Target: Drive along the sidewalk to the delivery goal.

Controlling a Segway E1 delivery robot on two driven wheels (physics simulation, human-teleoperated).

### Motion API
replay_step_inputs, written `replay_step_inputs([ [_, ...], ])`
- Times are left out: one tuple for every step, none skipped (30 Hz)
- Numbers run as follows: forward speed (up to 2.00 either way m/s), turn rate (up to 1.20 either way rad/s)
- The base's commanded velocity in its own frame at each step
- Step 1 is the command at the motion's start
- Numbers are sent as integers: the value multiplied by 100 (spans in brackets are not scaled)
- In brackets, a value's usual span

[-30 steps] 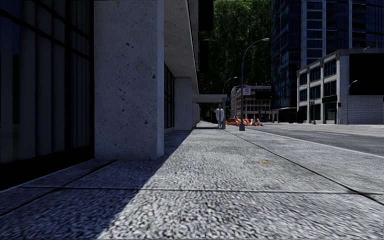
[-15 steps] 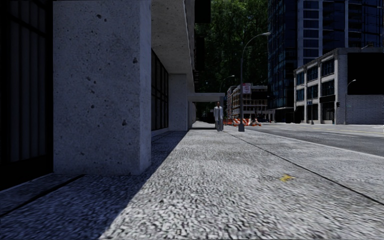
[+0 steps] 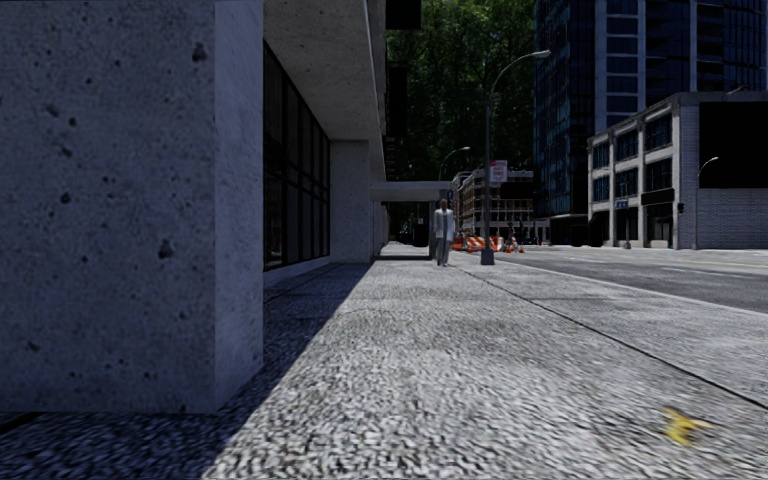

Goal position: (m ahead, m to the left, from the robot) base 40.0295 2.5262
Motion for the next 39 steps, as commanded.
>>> replay_step_inputs([
  [200, 0],
  [200, 0],
  [200, 0],
  [200, 0],
  [200, 0],
  [200, 0],
  [200, 0],
  [200, 0],
  [200, 0],
  [200, 0],
  [200, 0],
  [200, 0],
  [200, 0],
  [200, 0],
  [200, 0],
  [200, 0],
  [200, 0],
  [200, 0],
  [200, 0],
  [200, 0],
  [200, 0],
  [200, 0],
  [200, 0],
  [200, 0],
  [200, 0],
  [200, 0],
  [200, 0],
  [200, 0],
  [200, 0],
  [200, 0],
  [200, 0],
  [200, 0],
  [200, 0],
  [200, 0],
  [200, 0],
  [200, 0],
  [200, 0],
  [200, 0],
  [200, 0],
])
